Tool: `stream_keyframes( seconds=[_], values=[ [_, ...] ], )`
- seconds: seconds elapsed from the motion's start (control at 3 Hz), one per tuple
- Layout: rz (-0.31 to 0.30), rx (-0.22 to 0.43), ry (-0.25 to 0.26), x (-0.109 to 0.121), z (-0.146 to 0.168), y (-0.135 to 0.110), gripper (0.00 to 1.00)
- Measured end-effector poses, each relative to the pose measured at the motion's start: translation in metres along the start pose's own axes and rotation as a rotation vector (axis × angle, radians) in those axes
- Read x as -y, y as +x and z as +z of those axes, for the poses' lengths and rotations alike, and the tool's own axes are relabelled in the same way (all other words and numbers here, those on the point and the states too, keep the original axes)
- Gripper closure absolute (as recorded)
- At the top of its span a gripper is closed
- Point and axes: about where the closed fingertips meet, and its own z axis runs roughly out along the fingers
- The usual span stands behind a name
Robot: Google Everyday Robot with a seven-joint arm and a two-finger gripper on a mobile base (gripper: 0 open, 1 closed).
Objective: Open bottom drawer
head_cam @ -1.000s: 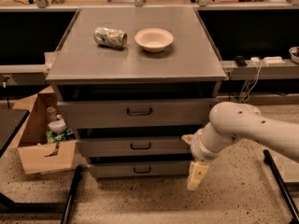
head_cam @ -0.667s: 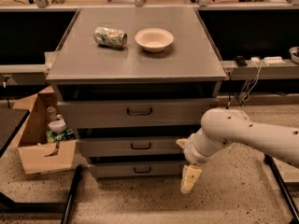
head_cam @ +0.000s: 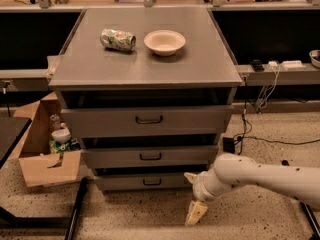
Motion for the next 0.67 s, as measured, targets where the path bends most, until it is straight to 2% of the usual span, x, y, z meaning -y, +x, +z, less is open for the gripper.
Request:
stream_keyframes(
  seconds=[0.33, 0.67],
  values=[
    [0.036, 0.054, 0.006, 0.004, 0.047, 0.047, 0.0],
    [0.067, 0.088, -0.048, -0.014, 0.088, 0.06, 0.0]
  ],
)
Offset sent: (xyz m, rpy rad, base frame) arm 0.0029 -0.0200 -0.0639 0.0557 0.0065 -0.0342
